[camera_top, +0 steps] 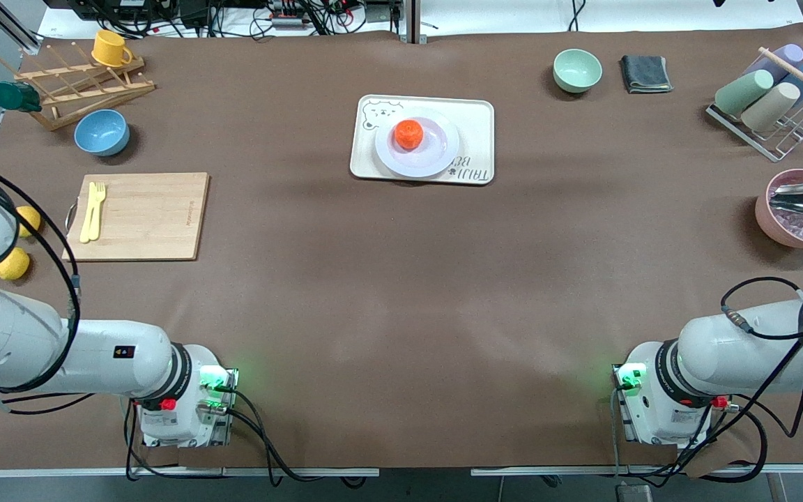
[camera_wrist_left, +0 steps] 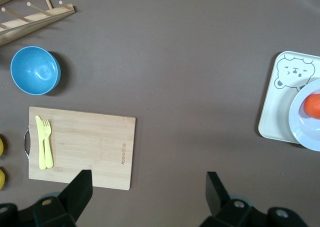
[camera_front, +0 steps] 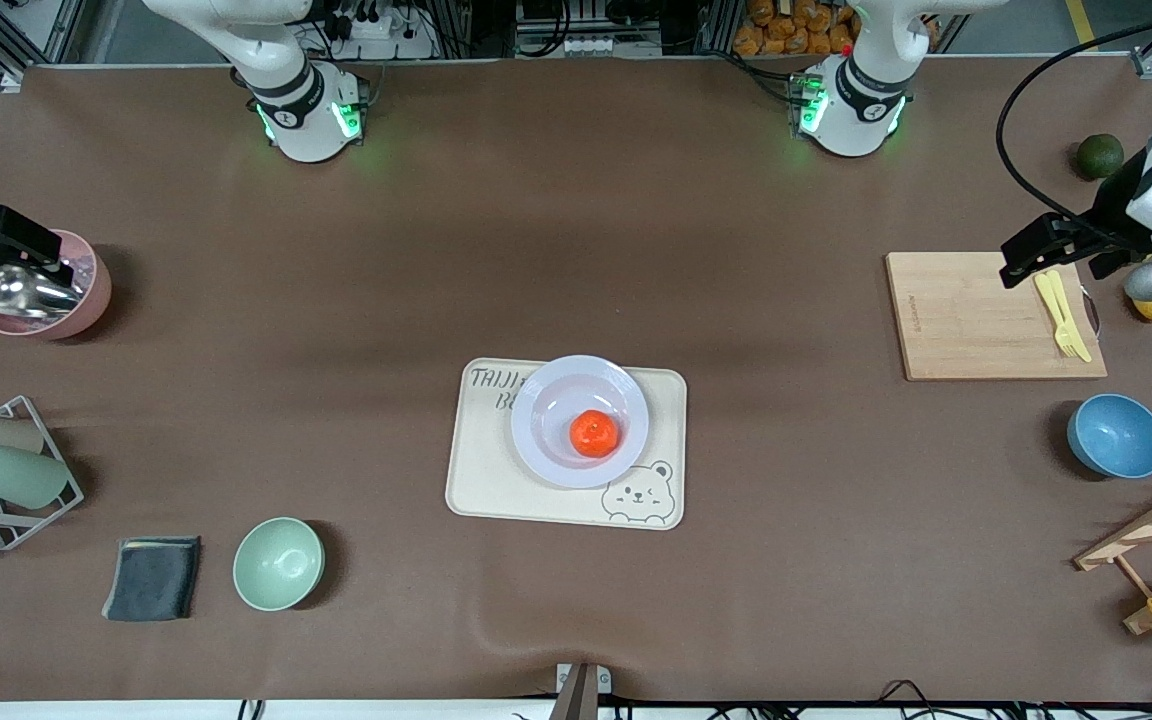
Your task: Place orange and plate with both arms
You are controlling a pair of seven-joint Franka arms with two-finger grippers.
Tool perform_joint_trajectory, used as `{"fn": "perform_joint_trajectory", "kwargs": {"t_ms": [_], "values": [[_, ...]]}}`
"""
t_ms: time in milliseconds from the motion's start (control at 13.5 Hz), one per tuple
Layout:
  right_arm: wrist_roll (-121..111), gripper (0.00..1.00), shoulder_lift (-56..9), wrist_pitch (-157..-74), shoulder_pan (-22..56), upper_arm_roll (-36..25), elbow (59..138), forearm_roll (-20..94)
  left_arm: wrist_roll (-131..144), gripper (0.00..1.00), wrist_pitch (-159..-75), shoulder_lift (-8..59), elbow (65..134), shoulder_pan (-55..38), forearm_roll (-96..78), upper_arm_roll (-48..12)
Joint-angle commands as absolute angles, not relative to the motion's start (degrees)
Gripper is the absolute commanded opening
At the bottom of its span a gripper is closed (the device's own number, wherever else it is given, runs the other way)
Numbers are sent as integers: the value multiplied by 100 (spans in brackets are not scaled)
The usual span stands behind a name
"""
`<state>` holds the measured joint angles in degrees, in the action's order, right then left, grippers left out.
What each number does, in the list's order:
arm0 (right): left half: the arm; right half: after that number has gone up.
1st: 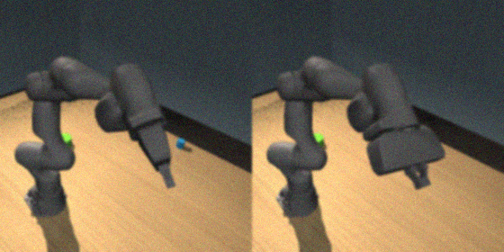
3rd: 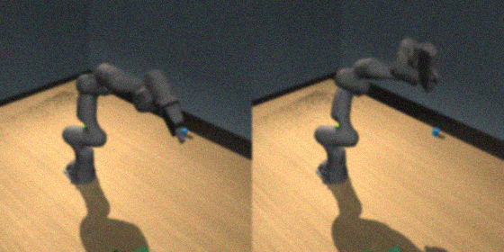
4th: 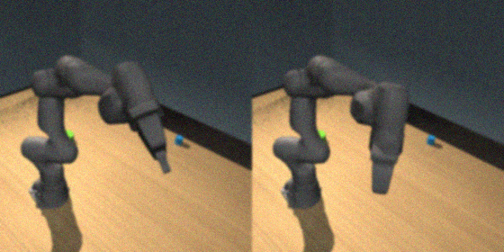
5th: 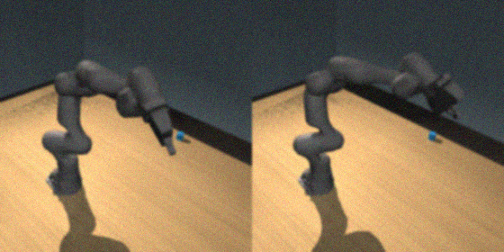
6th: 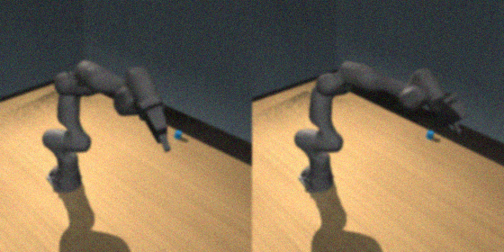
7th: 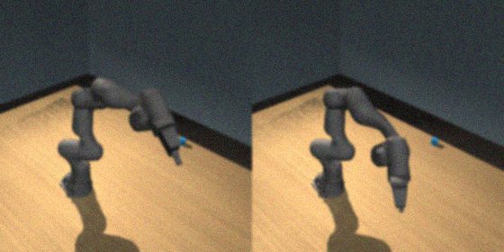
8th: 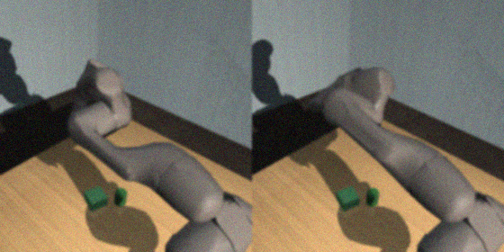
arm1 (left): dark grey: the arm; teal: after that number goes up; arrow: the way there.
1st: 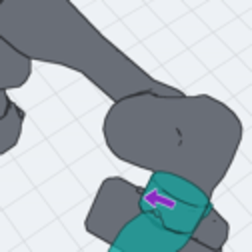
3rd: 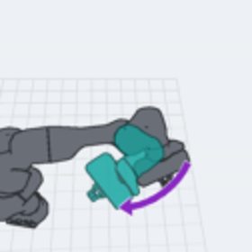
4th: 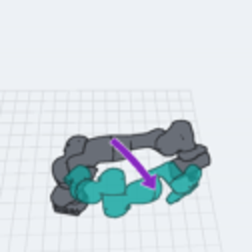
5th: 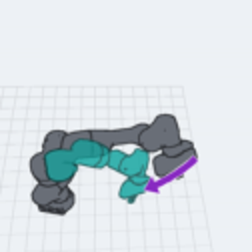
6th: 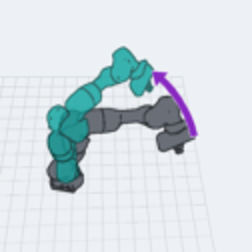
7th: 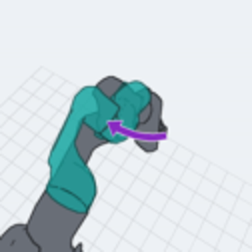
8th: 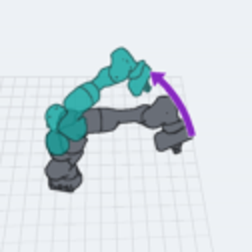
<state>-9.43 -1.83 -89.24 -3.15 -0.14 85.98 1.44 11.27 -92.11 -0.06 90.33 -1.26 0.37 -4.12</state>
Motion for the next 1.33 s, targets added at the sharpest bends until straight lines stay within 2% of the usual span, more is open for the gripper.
{"fn": "perform_joint_trajectory", "kwargs": {"t_ms": [0,519,1259], "values": [[-826,100,-53,-8947,-141,-131,8736,0,975,100,-9211,-105,9044,-79,-44,-431],[-826,100,-105,-8982,-123,-123,8701,-53,993,100,-9079,17,8815,-70,-88,-404],[-817,100,-114,-8947,-141,-114,8710,-44,906,100,-8420,-44,8499,-79,-9,-448]]}}
